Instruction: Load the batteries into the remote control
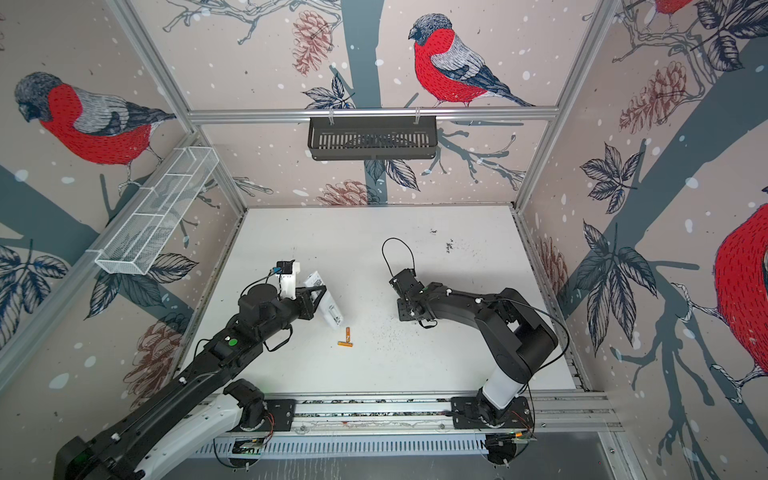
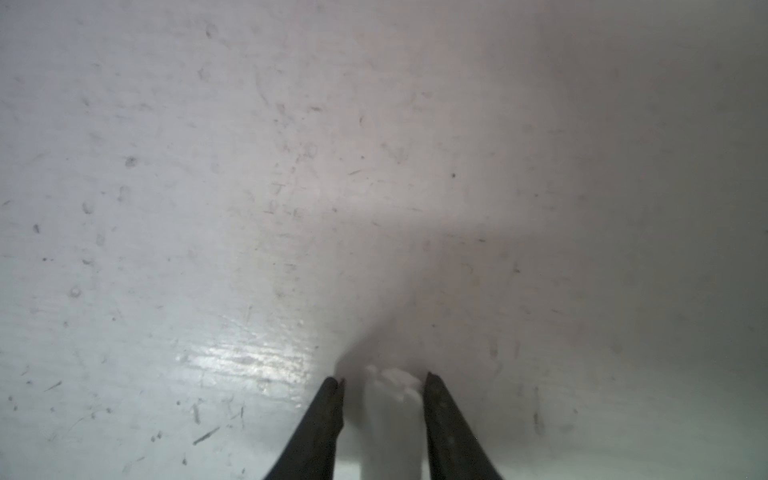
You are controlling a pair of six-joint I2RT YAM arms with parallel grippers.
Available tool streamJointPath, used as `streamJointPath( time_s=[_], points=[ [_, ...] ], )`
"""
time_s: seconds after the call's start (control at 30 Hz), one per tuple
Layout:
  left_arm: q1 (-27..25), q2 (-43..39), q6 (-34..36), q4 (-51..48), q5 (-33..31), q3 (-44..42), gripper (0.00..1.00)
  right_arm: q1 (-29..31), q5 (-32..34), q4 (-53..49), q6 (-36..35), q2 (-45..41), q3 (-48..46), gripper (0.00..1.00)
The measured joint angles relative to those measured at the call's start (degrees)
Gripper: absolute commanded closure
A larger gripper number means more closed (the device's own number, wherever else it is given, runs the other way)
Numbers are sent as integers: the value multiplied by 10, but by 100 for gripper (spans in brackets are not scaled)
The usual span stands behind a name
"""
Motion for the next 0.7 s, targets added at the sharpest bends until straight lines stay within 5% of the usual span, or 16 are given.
streamJointPath(
  time_s=[0.23,0.7],
  points=[
    [1,-11,0,-29,-33,7,100,40,14,-19,-15,-38,2,37],
    [11,-60,-4,-118,-127,20,100,155,22,-3,-15,-30,48,34]
  ],
)
